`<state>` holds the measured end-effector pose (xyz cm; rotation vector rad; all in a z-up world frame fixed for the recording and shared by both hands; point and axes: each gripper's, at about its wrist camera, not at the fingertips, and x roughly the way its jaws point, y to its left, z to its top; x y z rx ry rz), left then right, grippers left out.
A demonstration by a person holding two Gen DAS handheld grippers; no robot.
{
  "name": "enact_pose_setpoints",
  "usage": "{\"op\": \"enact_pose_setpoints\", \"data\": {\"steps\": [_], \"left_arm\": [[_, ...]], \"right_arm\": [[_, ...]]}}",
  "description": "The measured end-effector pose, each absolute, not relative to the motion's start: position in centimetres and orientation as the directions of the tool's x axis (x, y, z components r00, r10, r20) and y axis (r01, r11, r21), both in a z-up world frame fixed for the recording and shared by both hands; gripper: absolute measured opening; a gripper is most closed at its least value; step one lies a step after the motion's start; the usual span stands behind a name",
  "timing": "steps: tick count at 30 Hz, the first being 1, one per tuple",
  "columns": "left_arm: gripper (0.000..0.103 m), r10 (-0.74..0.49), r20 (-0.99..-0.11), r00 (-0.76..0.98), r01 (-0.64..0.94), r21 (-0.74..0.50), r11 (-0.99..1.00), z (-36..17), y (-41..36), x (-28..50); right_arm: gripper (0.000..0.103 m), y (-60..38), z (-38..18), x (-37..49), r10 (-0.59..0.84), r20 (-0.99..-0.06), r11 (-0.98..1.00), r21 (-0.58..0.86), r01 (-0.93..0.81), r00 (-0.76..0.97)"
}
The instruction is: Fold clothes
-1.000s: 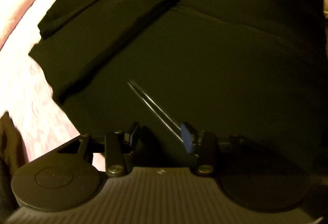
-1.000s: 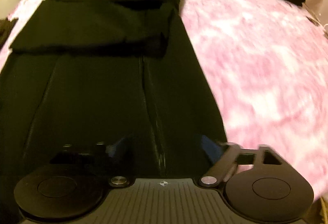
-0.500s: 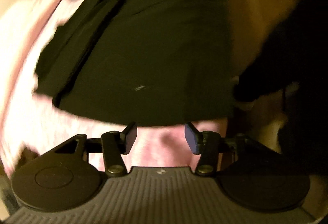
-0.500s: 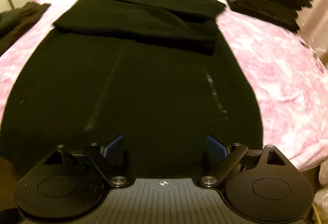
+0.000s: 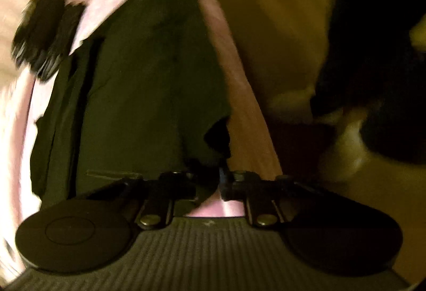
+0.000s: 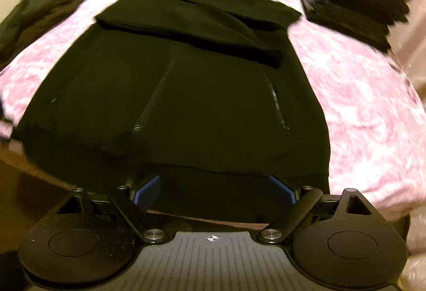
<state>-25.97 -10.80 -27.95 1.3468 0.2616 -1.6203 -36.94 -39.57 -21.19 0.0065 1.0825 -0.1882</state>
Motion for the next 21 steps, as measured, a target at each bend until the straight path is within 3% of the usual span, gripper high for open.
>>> {"op": "enact_pose_setpoints", "data": {"steps": [4, 9, 13, 16, 21], "left_arm": [[0.009, -0.553, -0.832, 0.053, 0.938, 0.232, -0.259, -23.7, -13.5, -21.4], [0.005, -0.589, -0.808, 0.015, 0.999, 0.043, -0.033, -20.2, -16.2, -15.8], [0.003, -0.604, -0.797, 0.004, 1.000, -0.015, 0.027, -18.5, -17.5, -14.3], [0.003, -0.606, -0.796, 0.003, 0.998, -0.040, 0.057, -17.8, -17.6, -13.8], [0.003, -0.593, -0.805, -0.008, 0.995, -0.065, 0.075, -17.8, -17.0, -13.8]], "right_arm": [[0.090, -36.2, -21.2, -37.4, -0.079, -0.849, 0.990, -0.130, -0.063, 0.522], [0.097, -30.8, -22.5, -36.6, 0.012, -0.786, 0.916, -0.240, -0.322, 0.618], [0.097, -30.1, -24.7, -34.9, -0.043, -0.739, 0.896, -0.327, -0.302, 0.672], [0.097, -31.7, -26.5, -34.6, -0.062, -0.756, 0.899, -0.326, -0.292, 0.652], [0.097, -34.3, -28.7, -37.2, -0.177, -0.756, 0.849, -0.441, -0.291, 0.630]]}}
